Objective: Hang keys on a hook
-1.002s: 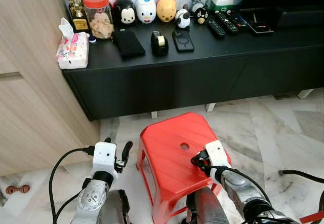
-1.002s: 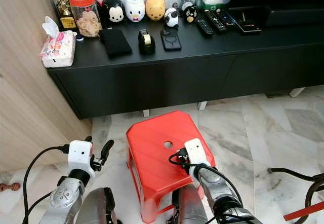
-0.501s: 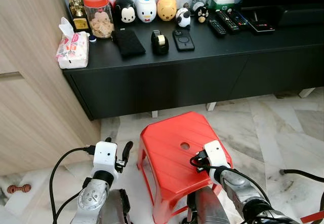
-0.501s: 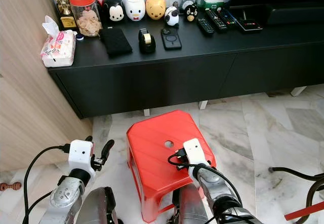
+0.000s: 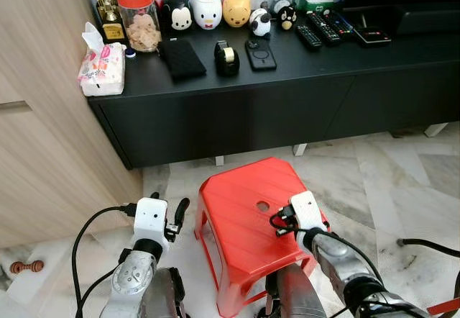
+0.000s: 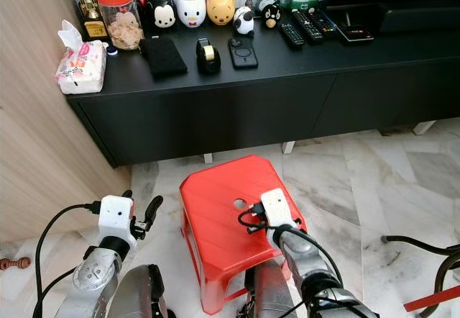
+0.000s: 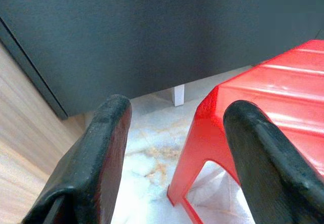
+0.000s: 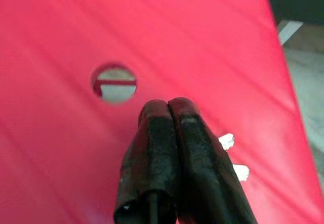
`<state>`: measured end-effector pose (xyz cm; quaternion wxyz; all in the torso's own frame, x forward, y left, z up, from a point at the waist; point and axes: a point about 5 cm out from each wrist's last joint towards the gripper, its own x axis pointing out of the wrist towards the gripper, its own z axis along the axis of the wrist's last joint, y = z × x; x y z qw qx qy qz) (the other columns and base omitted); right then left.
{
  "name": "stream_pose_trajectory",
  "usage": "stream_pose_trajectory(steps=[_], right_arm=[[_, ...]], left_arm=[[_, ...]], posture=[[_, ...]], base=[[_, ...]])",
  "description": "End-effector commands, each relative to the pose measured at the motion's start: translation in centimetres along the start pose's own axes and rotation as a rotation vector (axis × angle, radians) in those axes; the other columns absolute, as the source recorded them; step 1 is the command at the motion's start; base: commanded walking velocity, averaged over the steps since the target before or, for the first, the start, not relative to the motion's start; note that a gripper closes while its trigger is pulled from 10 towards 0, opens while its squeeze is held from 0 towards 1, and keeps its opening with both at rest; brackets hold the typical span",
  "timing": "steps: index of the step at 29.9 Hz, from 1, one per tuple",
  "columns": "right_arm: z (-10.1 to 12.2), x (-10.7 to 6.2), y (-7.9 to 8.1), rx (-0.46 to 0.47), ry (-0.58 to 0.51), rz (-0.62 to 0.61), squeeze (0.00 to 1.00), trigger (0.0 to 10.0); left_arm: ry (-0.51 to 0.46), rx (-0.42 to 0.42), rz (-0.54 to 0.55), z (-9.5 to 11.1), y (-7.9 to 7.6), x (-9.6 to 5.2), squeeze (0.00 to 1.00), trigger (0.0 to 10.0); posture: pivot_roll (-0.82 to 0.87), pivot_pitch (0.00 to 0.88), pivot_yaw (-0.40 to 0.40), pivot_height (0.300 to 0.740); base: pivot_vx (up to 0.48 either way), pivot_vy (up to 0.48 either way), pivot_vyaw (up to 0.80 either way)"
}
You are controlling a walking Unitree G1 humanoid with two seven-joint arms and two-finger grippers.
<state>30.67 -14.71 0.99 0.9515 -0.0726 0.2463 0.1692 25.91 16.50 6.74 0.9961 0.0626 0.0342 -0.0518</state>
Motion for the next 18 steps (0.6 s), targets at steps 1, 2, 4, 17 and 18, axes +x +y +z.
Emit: stream_pose_trajectory(steps=[1,2,4,17,18], right_arm=[[-0.12,-0.08,-0.08,0.010,-0.004,-0.006,0.00,0.0],[-0.14,-0.08,-0.06,0.010,-0.004,-0.005,0.00,0.0],[-0.18,-0.09,-0.03,0.010,-0.003,-0.005,0.00,0.0],[-0.73,-0.35,-0.03,0.012,0.003,-0.011,1.00,10.0],[-0.73,-0.39,0.02,0.014,-0.003,-0.006,1.00,10.0]], left_arm=[[0.034,0.020,-0.006,-0.68,-0.10,-0.15,0.00,10.0],[0.034,0.020,-0.006,-0.69,-0.10,-0.13,0.00,10.0],[0.034,0.020,-0.006,-0.69,-0.11,-0.11,0.00,10.0],[0.042,0.022,-0.005,-0.99,-0.15,0.01,0.00,10.0],[0.042,0.021,-0.006,-1.02,-0.19,0.01,0.00,10.0]], posture=[[-0.06,0.121,-0.049,0.599],[-0.06,0.121,-0.049,0.599],[-0.05,0.120,-0.049,0.599],[-0.06,0.115,-0.049,0.599],[-0.07,0.116,-0.049,0.599]], base=[[0.000,0.000,0.00],[0.000,0.000,0.00],[0.000,0.000,0.00],[0.000,0.000,0.00],[0.000,0.000,0.00]])
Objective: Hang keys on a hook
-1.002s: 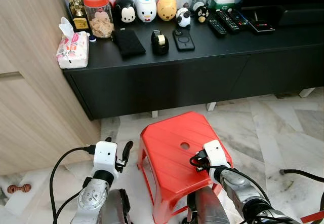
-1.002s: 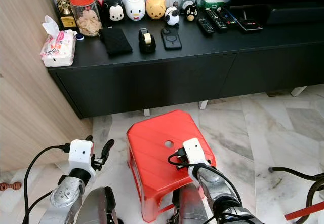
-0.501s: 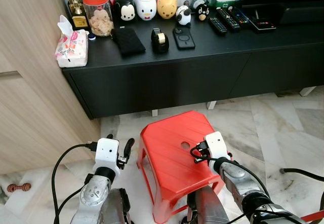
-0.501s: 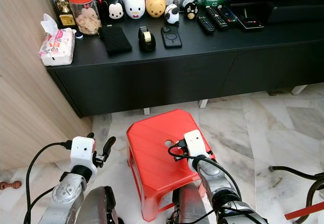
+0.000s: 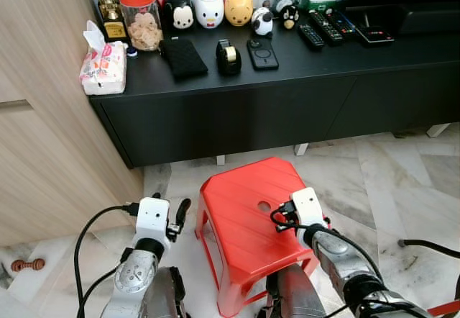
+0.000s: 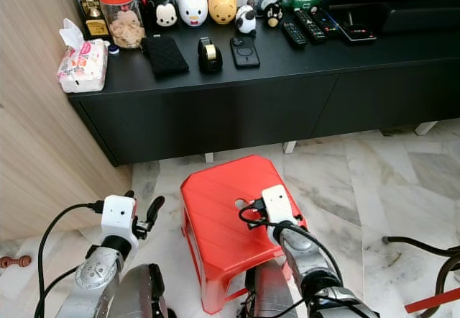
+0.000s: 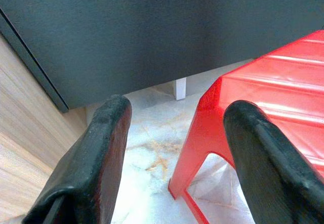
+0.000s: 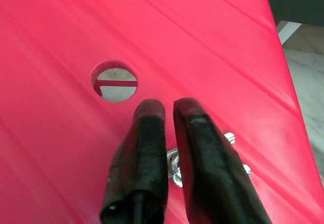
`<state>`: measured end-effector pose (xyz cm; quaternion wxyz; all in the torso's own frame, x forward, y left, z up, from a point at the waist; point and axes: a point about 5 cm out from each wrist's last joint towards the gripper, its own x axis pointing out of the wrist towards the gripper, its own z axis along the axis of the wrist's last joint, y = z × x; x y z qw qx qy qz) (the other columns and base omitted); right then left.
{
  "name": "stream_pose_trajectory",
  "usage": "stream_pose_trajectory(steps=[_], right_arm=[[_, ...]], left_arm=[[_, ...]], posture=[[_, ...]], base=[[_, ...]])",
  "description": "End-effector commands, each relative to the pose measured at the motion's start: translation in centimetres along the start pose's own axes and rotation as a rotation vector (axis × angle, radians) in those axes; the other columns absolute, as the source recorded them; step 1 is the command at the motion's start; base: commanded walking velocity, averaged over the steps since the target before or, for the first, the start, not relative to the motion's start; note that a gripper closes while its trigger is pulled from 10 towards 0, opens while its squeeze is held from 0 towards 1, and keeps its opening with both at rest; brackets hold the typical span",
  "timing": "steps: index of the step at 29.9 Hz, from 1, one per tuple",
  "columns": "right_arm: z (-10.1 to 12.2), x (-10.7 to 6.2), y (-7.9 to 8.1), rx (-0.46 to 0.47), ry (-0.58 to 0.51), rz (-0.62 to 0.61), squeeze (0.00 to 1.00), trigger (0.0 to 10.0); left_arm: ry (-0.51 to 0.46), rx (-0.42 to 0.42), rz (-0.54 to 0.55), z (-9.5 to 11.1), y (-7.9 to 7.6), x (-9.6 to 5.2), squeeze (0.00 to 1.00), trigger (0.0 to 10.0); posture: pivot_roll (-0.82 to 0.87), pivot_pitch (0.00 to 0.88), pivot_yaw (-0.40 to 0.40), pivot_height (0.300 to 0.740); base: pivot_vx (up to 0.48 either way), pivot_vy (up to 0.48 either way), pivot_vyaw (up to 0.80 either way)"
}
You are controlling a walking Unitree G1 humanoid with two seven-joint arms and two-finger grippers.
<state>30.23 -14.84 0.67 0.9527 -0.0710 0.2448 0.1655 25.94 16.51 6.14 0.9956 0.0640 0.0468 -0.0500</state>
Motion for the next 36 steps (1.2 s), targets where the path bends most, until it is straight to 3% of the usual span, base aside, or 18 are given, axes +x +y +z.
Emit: stream_pose_trajectory(steps=[1,8,14,15,16,17,32,36], right_arm=[[-0.2,-0.2,0.0,0.011,-0.003,0.004,1.00,10.0],[-0.3,-0.3,0.0,0.039,-0.008,-0.045,1.00,10.0],[-0.1,-0.2,0.6,0.058,-0.018,-0.017,1.00,10.0],[-0.4,-0.2,0.8,0.068,0.011,-0.005,0.72,10.0],[-0.4,-0.2,0.8,0.068,0.011,-0.005,0.72,10.0],[-0.7,-0.2,0.9,0.069,0.043,0.005,0.00,10.0],[-1.1,-0.4,0.9,0.060,0.091,-0.015,0.00,10.0],[-1.1,-0.6,0.5,0.072,0.079,-0.072,0.00,10.0]], left_arm=[[0.017,0.019,-0.009,-0.4,-0.2,-0.1,0.00,10.0],[0.018,0.013,-0.008,-0.6,-0.4,-0.1,0.00,10.0],[0.018,0.010,-0.004,-0.7,-0.4,-0.2,0.00,10.0],[0.020,0.009,-0.004,-0.7,-0.4,-0.2,0.00,10.0],[0.020,0.009,-0.004,-0.7,-0.4,-0.2,0.00,10.0],[0.020,0.008,-0.005,-0.7,-0.5,-0.1,0.00,10.0],[0.019,0.005,-0.003,-0.9,-0.5,0.0,0.00,10.0],[0.018,0.005,-0.002,-0.9,-0.5,0.0,0.00,10.0]], posture=[[-0.07,0.116,-0.050,0.599],[-0.07,0.119,-0.058,0.599],[-0.07,0.119,-0.061,0.599],[-0.08,0.119,-0.061,0.599],[-0.08,0.119,-0.061,0.599],[-0.08,0.118,-0.063,0.599],[-0.08,0.114,-0.066,0.599],[-0.08,0.111,-0.067,0.599]], base=[[0.000,0.000,0.00],[0.000,0.000,0.00],[0.000,0.000,0.00],[0.000,0.000,0.00],[0.000,0.000,0.00],[0.000,0.000,0.00],[0.000,0.000,0.00],[0.000,0.000,0.00]])
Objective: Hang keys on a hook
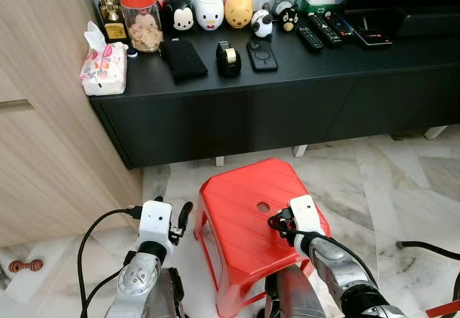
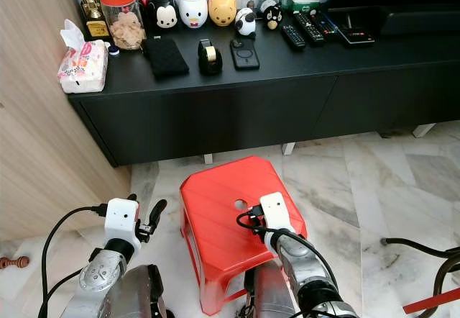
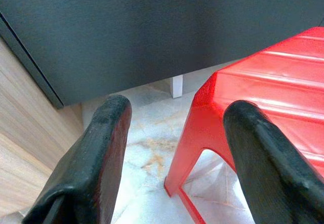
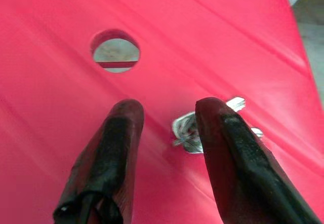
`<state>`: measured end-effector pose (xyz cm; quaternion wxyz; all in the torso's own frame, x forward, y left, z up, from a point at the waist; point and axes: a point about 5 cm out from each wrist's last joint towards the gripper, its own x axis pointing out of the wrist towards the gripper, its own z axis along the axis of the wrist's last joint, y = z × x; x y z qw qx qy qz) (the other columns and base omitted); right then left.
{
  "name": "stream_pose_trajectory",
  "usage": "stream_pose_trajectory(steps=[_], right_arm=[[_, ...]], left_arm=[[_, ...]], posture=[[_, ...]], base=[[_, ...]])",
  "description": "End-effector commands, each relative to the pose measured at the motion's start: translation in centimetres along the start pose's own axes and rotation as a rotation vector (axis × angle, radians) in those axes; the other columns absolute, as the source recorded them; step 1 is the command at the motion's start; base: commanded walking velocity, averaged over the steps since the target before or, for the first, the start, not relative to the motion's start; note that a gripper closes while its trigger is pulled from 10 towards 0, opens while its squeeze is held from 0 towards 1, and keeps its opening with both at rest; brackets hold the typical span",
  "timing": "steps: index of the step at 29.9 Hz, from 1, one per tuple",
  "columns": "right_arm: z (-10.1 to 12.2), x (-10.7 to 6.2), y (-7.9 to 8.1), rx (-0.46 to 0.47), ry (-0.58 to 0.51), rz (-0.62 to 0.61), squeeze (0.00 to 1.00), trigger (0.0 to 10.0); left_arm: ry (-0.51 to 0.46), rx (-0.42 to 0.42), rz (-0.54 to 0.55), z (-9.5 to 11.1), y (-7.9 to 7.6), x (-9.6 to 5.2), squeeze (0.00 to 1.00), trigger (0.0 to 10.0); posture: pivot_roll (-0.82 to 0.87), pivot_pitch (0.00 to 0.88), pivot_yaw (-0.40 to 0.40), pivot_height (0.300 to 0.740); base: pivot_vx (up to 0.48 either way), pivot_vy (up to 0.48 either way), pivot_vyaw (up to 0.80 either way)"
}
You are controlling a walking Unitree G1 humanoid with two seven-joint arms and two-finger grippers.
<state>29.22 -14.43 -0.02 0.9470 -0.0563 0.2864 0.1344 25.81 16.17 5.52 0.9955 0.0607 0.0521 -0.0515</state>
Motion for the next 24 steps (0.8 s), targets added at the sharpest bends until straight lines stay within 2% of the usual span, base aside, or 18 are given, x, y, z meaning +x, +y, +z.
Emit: stream_pose_trajectory(steps=[1,5,16,24], right_arm=[[-0.1,-0.2,-0.4,0.025,-0.011,-0.039,0.00,10.0],[-0.1,-0.4,-0.6,0.034,-0.024,-0.046,0.00,10.0],[-1.5,-0.7,0.1,0.013,0.046,0.005,0.00,10.0],[-1.0,-0.5,-0.1,0.022,0.032,-0.017,0.00,10.0]], left_arm=[[0.008,0.012,0.002,-0.3,-0.1,0.0,0.00,10.0],[0.010,0.012,0.001,-0.4,-0.1,0.0,0.00,10.0],[0.003,0.024,-0.011,-0.3,-0.4,0.0,0.00,10.0],[0.003,0.025,-0.009,-0.3,-0.4,0.0,0.00,10.0]], posture=[[-0.08,0.111,-0.067,0.599],[-0.08,0.112,-0.067,0.599],[-0.08,0.113,-0.069,0.599],[-0.08,0.113,-0.069,0.599]], base=[[0.000,0.000,0.00],[0.000,0.000,0.00],[0.000,0.000,0.00],[0.000,0.000,0.00]])
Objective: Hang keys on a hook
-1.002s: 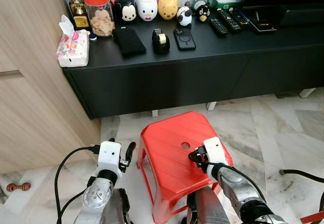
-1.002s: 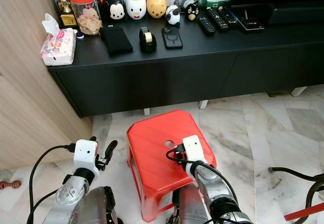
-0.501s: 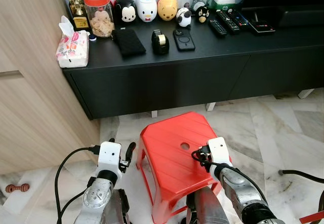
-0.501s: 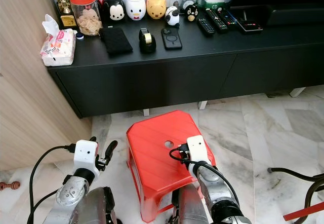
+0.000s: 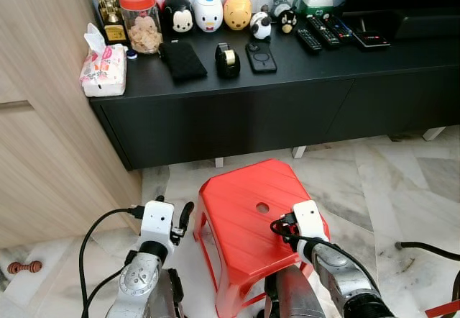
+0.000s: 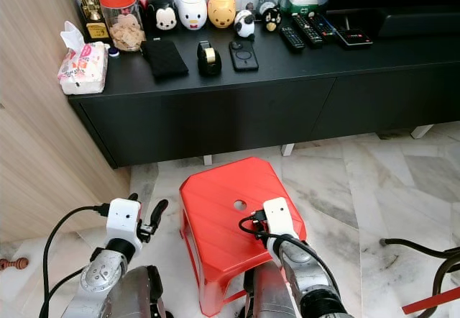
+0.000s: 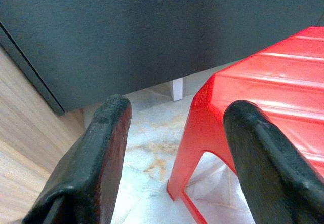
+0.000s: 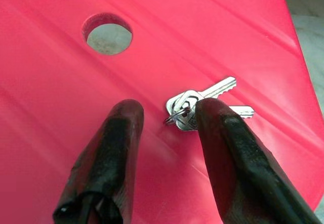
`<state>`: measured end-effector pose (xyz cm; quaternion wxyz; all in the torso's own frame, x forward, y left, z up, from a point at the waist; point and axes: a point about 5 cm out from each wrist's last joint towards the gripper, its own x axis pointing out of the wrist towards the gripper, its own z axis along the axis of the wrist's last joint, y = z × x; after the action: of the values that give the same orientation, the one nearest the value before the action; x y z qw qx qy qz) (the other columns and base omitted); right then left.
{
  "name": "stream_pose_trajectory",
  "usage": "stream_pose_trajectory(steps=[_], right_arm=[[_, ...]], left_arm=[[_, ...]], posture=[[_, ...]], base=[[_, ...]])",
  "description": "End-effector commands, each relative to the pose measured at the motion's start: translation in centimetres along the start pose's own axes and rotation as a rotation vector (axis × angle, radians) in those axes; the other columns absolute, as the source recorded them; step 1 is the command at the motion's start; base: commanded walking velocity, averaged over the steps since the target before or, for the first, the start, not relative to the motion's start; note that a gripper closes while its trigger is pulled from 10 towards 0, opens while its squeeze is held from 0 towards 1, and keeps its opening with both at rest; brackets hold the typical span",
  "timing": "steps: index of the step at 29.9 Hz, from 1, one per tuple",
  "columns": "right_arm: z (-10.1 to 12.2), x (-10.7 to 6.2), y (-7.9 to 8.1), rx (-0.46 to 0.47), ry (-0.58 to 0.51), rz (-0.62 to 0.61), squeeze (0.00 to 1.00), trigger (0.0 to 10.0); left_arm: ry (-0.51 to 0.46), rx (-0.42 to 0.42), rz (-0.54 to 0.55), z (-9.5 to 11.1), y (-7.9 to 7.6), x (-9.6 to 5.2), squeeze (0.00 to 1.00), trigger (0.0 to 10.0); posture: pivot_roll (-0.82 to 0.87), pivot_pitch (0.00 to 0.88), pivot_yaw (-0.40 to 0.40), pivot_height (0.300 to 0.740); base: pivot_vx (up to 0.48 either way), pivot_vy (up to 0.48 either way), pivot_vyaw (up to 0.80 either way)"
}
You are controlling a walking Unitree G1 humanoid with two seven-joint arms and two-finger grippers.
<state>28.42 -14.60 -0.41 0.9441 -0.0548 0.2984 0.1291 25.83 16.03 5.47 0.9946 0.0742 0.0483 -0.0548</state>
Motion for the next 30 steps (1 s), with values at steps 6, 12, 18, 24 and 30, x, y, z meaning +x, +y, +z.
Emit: stream_pose_trajectory(steps=[6,12,18,24,30], right_arm=[[-0.2,0.1,-0.2,0.010,0.015,-0.016,0.00,10.0],[-0.4,0.1,-0.2,0.007,0.026,-0.021,0.00,10.0],[-0.9,0.2,0.1,0.001,0.055,-0.009,0.00,7.7],[-1.2,0.3,0.0,-0.002,0.063,-0.025,0.00,3.4],[-0.9,0.3,-0.2,-0.010,0.046,-0.042,0.00,4.5]], left_arm=[[0.010,-0.002,-0.003,-0.3,-0.2,0.0,0.00,10.0],[0.012,0.001,-0.006,-0.4,-0.3,0.0,0.00,10.0],[0.015,0.003,-0.007,-0.5,-0.3,-0.1,0.00,10.0],[0.019,0.002,-0.007,-0.7,-0.3,-0.2,0.00,10.0],[0.018,0.001,-0.004,-0.7,-0.2,-0.2,0.00,10.0]], posture=[[-0.08,0.114,-0.069,0.599],[-0.08,0.116,-0.067,0.599],[-0.08,0.115,-0.066,0.599],[-0.07,0.116,-0.066,0.599],[-0.07,0.116,-0.065,0.599]], base=[[0.000,0.000,0.00],[0.000,0.000,0.00],[0.000,0.000,0.00],[0.000,0.000,0.00],[0.000,0.000,0.00]])
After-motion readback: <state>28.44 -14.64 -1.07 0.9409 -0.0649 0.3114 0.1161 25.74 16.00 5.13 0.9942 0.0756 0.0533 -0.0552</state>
